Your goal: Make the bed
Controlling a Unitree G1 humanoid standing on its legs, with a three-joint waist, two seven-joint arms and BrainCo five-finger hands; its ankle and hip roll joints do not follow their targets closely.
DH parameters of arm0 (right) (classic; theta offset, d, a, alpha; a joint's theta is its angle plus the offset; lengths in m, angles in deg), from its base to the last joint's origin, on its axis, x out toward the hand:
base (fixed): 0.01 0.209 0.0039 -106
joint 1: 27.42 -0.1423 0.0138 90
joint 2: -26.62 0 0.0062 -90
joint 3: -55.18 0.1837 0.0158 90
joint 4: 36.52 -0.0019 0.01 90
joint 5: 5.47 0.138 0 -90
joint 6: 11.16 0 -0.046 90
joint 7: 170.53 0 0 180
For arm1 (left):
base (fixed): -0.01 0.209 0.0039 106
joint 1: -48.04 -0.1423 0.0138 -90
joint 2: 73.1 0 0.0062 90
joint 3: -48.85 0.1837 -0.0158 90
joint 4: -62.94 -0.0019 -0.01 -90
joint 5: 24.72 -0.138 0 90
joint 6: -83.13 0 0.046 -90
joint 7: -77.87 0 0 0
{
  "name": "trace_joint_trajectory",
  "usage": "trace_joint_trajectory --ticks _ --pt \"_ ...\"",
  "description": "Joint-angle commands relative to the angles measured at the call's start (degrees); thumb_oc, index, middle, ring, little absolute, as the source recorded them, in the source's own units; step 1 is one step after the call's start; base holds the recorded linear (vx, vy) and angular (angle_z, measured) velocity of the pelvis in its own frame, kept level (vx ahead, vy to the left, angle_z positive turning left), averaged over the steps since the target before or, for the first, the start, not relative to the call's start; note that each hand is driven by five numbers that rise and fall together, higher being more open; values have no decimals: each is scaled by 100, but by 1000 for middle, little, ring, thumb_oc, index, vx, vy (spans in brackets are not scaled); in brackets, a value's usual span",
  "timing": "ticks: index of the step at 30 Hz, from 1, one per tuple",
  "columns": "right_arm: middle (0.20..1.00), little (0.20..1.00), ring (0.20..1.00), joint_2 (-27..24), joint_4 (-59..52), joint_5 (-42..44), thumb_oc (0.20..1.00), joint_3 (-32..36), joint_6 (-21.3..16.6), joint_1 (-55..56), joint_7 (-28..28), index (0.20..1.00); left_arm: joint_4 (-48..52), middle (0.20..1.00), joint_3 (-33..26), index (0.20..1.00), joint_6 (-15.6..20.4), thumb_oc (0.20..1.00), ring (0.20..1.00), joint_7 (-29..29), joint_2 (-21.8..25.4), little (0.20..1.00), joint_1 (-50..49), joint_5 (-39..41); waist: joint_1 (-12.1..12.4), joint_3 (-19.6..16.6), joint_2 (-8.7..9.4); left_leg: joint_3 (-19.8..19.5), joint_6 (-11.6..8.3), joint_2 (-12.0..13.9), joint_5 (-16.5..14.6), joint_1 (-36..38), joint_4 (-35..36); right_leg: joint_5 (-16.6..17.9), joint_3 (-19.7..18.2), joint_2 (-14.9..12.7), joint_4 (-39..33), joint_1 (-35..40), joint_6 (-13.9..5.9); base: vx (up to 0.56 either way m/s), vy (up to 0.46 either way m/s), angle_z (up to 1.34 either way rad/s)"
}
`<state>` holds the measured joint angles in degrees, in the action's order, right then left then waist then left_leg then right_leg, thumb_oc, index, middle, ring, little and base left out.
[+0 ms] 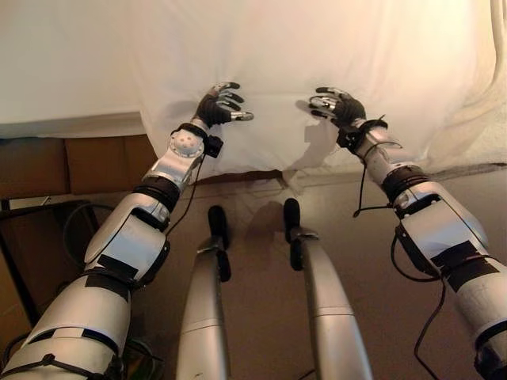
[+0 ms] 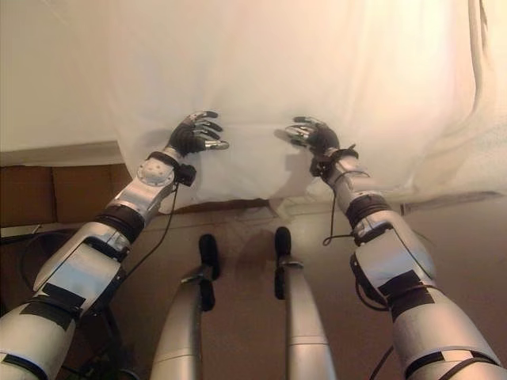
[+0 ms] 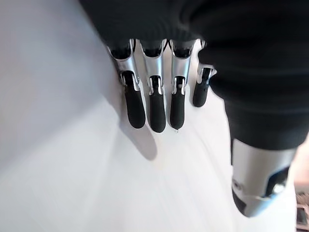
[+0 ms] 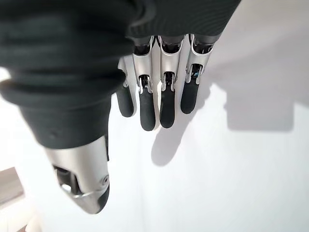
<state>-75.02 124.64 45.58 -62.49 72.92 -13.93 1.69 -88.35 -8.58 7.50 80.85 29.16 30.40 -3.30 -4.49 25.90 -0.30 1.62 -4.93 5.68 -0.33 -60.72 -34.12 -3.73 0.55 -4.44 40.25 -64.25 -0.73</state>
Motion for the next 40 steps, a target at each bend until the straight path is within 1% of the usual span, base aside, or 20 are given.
trace_joint_trajectory --ticks 1,2,3,5,6,8,9,13,15,16,18,20,22,25,27,31,34,35,38,40 --pt "1000 1000 1000 -425 249 -20 1000 124 -245 13 244 1000 -445 1000 -334 1000 4 1000 1000 328 396 1000 -32 -120 110 -288 -135 197 -9 -10 -215 134 -47 6 44 -180 -346 283 -436 0 0 0" --pt "1000 1000 1000 -511 377 -112 1000 105 -198 47 264 1000 -444 1000 -379 1000 9 1000 1000 303 460 1000 -95 -60 125 -249 -133 200 -16 -10 -230 181 -29 -11 46 -189 -351 333 -444 0 0 0" --pt "1000 1000 1000 -642 577 -355 1000 142 -122 135 387 1000 -415 1000 -574 1000 22 1000 1000 341 522 1000 -286 117 146 -225 -146 226 -29 4 -212 265 71 -19 75 -212 -401 399 -452 0 0 0" --pt "1000 1000 1000 -641 576 -357 1000 140 -121 133 388 1000 -409 1000 -579 1000 20 1000 1000 343 524 1000 -290 115 140 -251 -149 226 -25 -2 -176 237 96 13 76 -215 -423 371 -450 4 -8 2" --pt "1000 1000 1000 -818 616 -607 1000 172 -5 283 321 1000 -310 1000 -719 1000 17 1000 1000 364 660 1000 -574 94 174 -252 -157 239 -48 19 -151 324 201 -2 127 -230 -510 473 -459 23 -30 1" --pt "1000 1000 1000 -1043 812 -664 1000 319 93 482 389 1000 -118 1000 -768 1000 10 1000 1000 413 829 1000 -876 -88 209 -216 -171 199 -79 21 -150 510 298 -51 167 -227 -591 672 -465 28 -45 0" --pt "1000 1000 1000 -1043 811 -664 1000 320 93 482 388 1000 -110 1000 -770 1000 6 1000 1000 416 830 1000 -880 -91 206 -228 -171 197 -76 18 -121 496 317 -25 169 -228 -609 659 -463 29 -60 5" --pt "1000 1000 1000 -1614 1162 -899 1000 757 218 924 601 1000 223 1000 -1182 1000 -26 1000 1000 426 1310 1000 -1715 -123 231 -178 -212 77 -101 -32 -33 894 671 -79 252 -196 -795 1067 -458 28 -73 6" --pt "1000 1000 1000 -1695 1221 -830 1000 921 235 1055 656 1000 186 1000 -1300 1000 -51 1000 1000 431 1358 1000 -1891 -117 229 -160 -210 54 -117 -44 -2 998 727 -89 264 -185 -816 1165 -447 22 -42 16" --pt "1000 1000 1000 -1816 1291 -772 1000 1202 250 1280 832 1000 152 1000 -1575 1000 -85 1000 1000 519 1427 1000 -2301 -117 247 -129 -190 33 -138 -65 3 1218 826 -132 301 -181 -887 1387 -448 21 -36 23" --pt "1000 1000 1000 -1810 1248 -718 1000 1453 260 1591 835 1000 159 1000 -1901 1000 -112 1000 1000 532 1381 1000 -2735 -19 249 -158 -168 27 -135 -77 77 1407 1027 -97 329 -162 -1017 1571 -440 22 -50 15" --pt "1000 1000 1000 -1722 1171 -733 1000 1726 256 2067 817 1000 223 1000 -2186 1000 -120 1000 1000 483 1313 1000 -3268 6 243 -169 -134 -14 -120 -102 126 1750 1290 -68 361 -122 -1256 1895 -439 30 -40 3" --pt "1000 1000 1000 -1558 1106 -732 1000 1973 194 2526 897 1000 120 1000 -2264 1000 -106 1000 1000 417 1186 1000 -3681 -70 227 -200 -91 -20 -135 -104 224 2119 1568 -23 390 -118 -1514 2275 -446 46 -24 7" --pt "1000 1000 1000 -1215 938 -697 1000 2279 74 3254 887 1000 60 1000 -2399 1000 -62 1000 1000 288 807 1000 -4249 -143 200 -286 -27 -39 -134 -116 347 2695 1993 61 397 -81 -1876 2839 -482 77 -8 9" --pt "1000 1000 1000 -848 752 -571 1000 2481 -62 3801 870 1000 -25 1000 -2380 1000 -39 1000 1000 174 423 1000 -4579 -118 202 -379 -2 -47 -118 -118 455 3219 2397 131 417 -75 -2206 3329 -518 102 34 3" --pt "1000 1000 1000 -263 338 -733 1000 2562 -272 4740 653 1000 -204 1000 -2158 1000 -75 1000 1000 -250 -144 1000 -5100 -327 143 -707 -47 26 -121 -117 683 4057 3158 344 406 -79 -2849 4138 -603 119 69 -4" --pt "1000 1000 1000 125 136 -1034 1000 2542 -331 5244 598 1000 -335 1000 -2108 1000 -153 1000 1000 -466 -487 1000 -5419 -414 118 -976 -78 91 -93 -112 757 4575 3591 508 378 -102 -3312 4648 -659 96 96 -6" --pt "1000 1000 1000 266 27 -1129 1000 2514 -359 5395 624 1000 -374 1000 -2029 1000 -170 1000 1000 -611 -560 1000 -5537 -460 97 -1055 -74 124 -82 -103 766 4740 3705 567 334 -108 -3460 4813 -672 75 98 -8" --pt "1000 1000 1000 544 75 -1486 1000 2551 -441 5725 734 1000 -445 1000 -1518 1000 -208 1000 1000 -886 -828 1000 -5773 -1210 62 -1364 -103 192 -66 -102 763 5048 3912 752 244 -183 -3859 5158 -724 70 89 -6" --pt "1000 1000 1000 749 128 -1496 1000 2591 -395 5949 656 1000 -544 1000 -1474 1000 -228 1000 1000 -1008 -986 1000 -5863 -1225 43 -1616 -100 212 -65 -105 672 5174 3912 852 215 -232 -4127 5364 -773 89 63 3"
